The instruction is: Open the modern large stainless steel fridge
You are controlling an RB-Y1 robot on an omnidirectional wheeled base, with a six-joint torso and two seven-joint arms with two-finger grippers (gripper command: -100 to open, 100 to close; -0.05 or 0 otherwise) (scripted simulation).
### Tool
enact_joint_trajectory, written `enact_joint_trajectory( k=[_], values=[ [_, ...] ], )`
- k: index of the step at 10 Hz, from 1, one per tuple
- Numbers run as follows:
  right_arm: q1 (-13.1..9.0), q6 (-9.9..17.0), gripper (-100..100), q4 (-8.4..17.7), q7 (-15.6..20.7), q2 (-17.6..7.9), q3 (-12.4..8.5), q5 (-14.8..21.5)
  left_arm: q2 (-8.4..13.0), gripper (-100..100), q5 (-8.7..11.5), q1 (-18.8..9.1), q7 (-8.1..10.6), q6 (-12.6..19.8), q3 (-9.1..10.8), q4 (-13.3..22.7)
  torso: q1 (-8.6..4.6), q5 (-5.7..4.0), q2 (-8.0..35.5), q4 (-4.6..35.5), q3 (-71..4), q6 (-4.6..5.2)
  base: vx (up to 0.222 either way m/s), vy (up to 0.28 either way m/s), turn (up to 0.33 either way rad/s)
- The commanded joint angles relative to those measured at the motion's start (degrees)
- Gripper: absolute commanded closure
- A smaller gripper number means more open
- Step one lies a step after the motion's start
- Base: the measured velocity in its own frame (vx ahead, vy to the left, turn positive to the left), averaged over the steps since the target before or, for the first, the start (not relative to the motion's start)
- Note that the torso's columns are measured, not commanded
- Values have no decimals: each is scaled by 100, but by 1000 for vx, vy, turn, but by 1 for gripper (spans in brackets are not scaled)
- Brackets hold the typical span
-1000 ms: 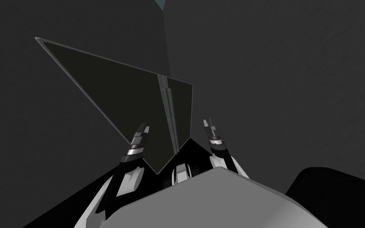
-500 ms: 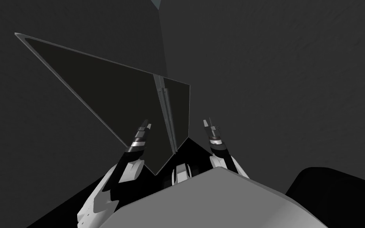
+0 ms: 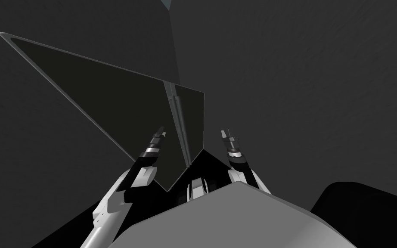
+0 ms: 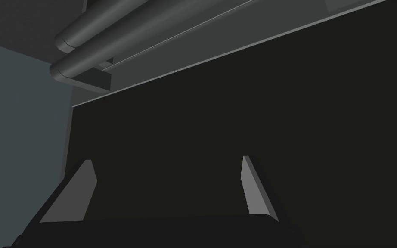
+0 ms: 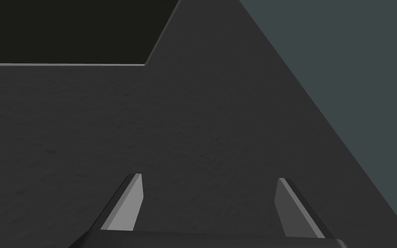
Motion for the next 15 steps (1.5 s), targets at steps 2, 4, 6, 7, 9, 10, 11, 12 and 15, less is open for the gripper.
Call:
enact_joint_trajectory(
  k=[2,4,6,7,9,10,11,12,15],
  values=[
    [0,0,0,0,0,0,0,0,224,-100,173,-394,-71,477,24,140,3,1,0,0,0,0,-23,-24,-69],
    [0,0,0,0,0,0,0,0,374,-100,289,-663,-118,771,38,236,4,1,1,0,0,0,-22,-20,-75],
    [0,0,0,0,0,0,0,0,527,-100,408,-938,-167,1071,53,340,1,0,1,0,1,0,-25,-25,-64],
    [0,0,0,0,0,0,0,0,683,-100,529,-1195,-215,1249,68,452,3,1,1,0,1,-3,-32,-27,-88],
    [0,0,0,0,0,0,0,0,840,-100,650,-1457,-263,1579,83,572,5,2,0,0,1,-3,-25,-23,-76],
    [0,0,0,0,0,0,0,0,840,-100,650,-1501,-263,1687,83,572,3,1,-1,0,-1,0,-19,-21,-53],
    [1,0,0,0,0,0,0,0,1000,-100,772,-1744,-311,1880,99,700,5,1,-2,-1,-1,-3,-19,-27,-115],
    [0,0,0,0,0,0,0,0,1000,-100,772,-1787,-311,1999,99,700,2,1,-1,-1,-1,0,-23,-24,-45],
    [1,0,0,0,0,0,0,0,1322,-100,1016,-2301,-406,2514,130,979,5,2,1,0,1,-3,-26,-24,-75]
  ],
)
